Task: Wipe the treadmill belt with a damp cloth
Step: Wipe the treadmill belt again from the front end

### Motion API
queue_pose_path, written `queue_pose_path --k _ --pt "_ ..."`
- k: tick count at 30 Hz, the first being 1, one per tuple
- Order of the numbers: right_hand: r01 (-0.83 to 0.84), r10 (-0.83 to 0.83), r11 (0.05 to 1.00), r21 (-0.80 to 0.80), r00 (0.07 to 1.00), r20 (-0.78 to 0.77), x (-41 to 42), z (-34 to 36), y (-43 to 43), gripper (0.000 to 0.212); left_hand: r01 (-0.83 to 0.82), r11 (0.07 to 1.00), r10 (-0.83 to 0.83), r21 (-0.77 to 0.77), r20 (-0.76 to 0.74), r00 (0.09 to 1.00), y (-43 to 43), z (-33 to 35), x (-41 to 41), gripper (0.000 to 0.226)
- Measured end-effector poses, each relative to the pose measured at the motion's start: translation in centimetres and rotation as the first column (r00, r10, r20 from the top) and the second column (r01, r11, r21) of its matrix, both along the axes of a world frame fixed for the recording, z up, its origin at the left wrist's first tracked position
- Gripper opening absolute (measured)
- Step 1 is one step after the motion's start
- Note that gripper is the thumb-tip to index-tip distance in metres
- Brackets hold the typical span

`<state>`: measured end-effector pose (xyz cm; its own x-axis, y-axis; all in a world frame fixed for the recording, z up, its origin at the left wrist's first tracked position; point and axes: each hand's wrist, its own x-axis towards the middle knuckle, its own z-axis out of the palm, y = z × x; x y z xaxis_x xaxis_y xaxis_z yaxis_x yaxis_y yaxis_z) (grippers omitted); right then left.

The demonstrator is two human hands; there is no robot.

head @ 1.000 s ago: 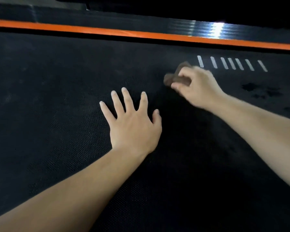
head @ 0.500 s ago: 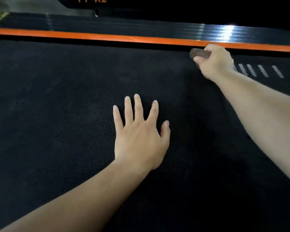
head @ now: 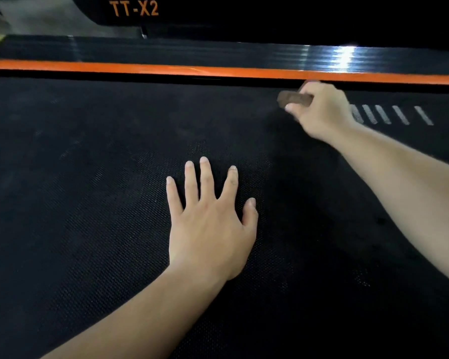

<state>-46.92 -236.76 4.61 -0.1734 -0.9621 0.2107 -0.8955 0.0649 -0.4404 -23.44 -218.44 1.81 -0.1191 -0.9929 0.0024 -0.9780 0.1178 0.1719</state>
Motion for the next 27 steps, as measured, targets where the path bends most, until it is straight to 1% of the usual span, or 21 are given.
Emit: queue_pose_path --k 2,3,5,7,8,9,12,13,14,15,17,18,20,23,24,25,27 --pt "-0.094 0.094 0.996 -0.005 0.995 0.032 0.4 -0.3 1.2 0.02 -0.005 1.0 0.005 0.001 0.002 1.0 0.1 0.1 -0.1 0.071" --pt "-0.086 0.086 0.996 -0.013 0.996 0.032 0.4 -0.1 1.1 0.021 -0.006 1.0 0.006 0.0 -0.001 1.0 0.1 0.2 -0.1 0.072" --pt "0.036 -0.036 0.999 -0.031 0.999 -0.002 -0.3 0.5 -0.7 0.024 -0.004 1.0 0.004 -0.001 -0.003 1.0 0.0 0.2 -0.1 0.072" --pt "0.189 -0.188 0.981 -0.04 0.981 0.04 -1.0 0.9 -2.4 0.026 -0.003 1.0 0.003 0.005 -0.009 1.0 0.1 0.0 -0.1 0.071" --pt "0.214 -0.212 0.976 -0.04 0.976 0.048 -1.1 0.9 -2.5 0.024 -0.004 1.0 0.004 0.003 -0.013 1.0 0.0 0.0 0.0 0.071" --pt "0.186 -0.185 0.982 -0.033 0.982 0.032 -1.0 0.7 -2.1 0.024 -0.006 1.0 0.006 -0.001 -0.016 1.0 0.0 0.0 0.0 0.071" --pt "-0.036 0.036 0.999 -0.008 0.999 -0.03 -1.3 0.3 1.3 0.019 -0.007 1.0 0.007 0.003 -0.006 1.0 0.0 0.1 0.0 0.072" --pt "-0.077 0.077 0.997 0.002 0.995 -0.062 -2.2 0.2 2.2 0.021 -0.008 1.0 0.008 0.007 -0.006 1.0 0.0 0.1 -0.1 0.072" --pt "-0.061 0.062 0.998 0.013 0.992 -0.113 -3.2 0.5 2.5 0.023 -0.011 1.0 0.011 0.009 -0.005 1.0 -0.1 0.1 0.0 0.072" --pt "-0.008 0.009 1.0 0.003 0.993 -0.122 -4.4 0.7 2.3 0.024 -0.012 1.0 0.012 0.011 -0.001 1.0 -0.2 0.0 0.0 0.072" --pt "0.16 -0.162 0.986 -0.036 0.985 -0.062 -5.9 1.3 1.4 0.022 -0.01 1.0 0.01 0.01 -0.004 1.0 -0.1 -0.1 -0.1 0.071" --pt "0.203 -0.205 0.978 -0.05 0.978 -0.046 -5.7 1.5 1.5 0.022 -0.011 1.0 0.012 0.007 -0.008 1.0 -0.1 0.0 -0.2 0.069" --pt "0.146 -0.148 0.988 -0.05 0.988 -0.051 -4.2 1.0 2.9 0.023 -0.011 1.0 0.012 0.013 -0.014 1.0 0.0 0.0 0.0 0.068" --pt "-0.073 0.073 0.997 0.015 0.996 -0.041 -2.2 -0.1 7.8 0.02 -0.011 1.0 0.011 0.025 0.003 1.0 -0.1 0.1 -0.1 0.068" --pt "-0.12 0.122 0.992 0.039 0.99 -0.071 -2.3 -0.2 9.0 0.02 -0.011 1.0 0.011 0.027 0.006 1.0 -0.1 0.1 0.0 0.069" --pt "-0.129 0.133 0.991 0.046 0.986 -0.105 -2.7 -0.1 9.3 0.022 -0.01 1.0 0.009 0.027 0.007 1.0 -0.2 0.1 0.0 0.069" --pt "-0.042 0.043 0.999 0.011 0.989 -0.139 -3.4 0.4 8.1 0.025 -0.006 0.999 0.006 0.037 0.002 1.0 -0.3 0.0 0.1 0.069"
